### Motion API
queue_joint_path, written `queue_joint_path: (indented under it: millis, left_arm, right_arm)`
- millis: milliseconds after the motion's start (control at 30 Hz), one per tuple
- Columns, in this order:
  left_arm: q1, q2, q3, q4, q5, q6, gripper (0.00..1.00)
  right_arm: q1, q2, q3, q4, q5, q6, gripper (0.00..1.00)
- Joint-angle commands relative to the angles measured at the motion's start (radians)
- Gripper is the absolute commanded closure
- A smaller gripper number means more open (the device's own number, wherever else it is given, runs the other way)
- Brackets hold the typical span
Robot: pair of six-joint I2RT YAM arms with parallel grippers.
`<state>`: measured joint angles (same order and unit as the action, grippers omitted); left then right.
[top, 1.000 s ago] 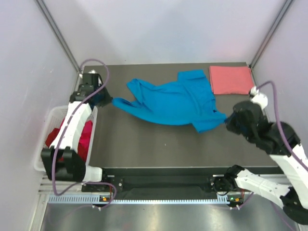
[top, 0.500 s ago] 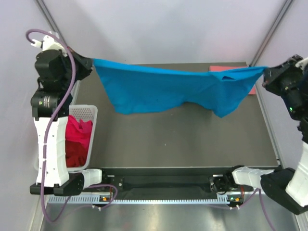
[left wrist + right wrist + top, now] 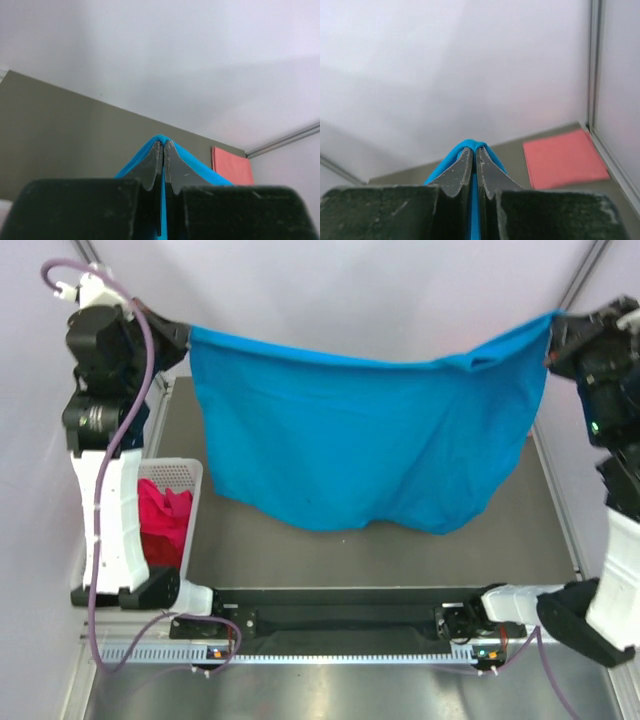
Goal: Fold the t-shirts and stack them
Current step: Flatten the tshirt out
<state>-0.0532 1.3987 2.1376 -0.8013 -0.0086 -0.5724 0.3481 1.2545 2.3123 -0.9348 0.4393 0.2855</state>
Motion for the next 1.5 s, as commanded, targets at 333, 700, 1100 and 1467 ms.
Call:
queue_joint_path:
  millis: [333, 700, 1100, 1467]
  left_arm:
    - [0.021, 0.278, 0.197, 0.483, -0.030, -0.087, 1.00]
    - [0.147, 0.471, 0.277, 0.665, 0.073, -0.263, 1.00]
    - [0.165, 0.326, 0.105, 0.676, 0.142, -0.322, 1.00]
    - [0.056, -0.211, -0.258, 0.554, 0.067, -0.212, 1.00]
  right_arm:
    - [-0.061, 0.241, 0.136, 0.711, 0.003, -0.192, 1.00]
    - [-0.100, 0.351, 0.145, 0.826, -0.013, -0.204, 1.00]
    - [-0.113, 0.179, 0.001, 0.763, 0.010, -0.209, 1.00]
    - [-0.113, -0.265, -0.310, 0.697, -0.085, -0.091, 1.00]
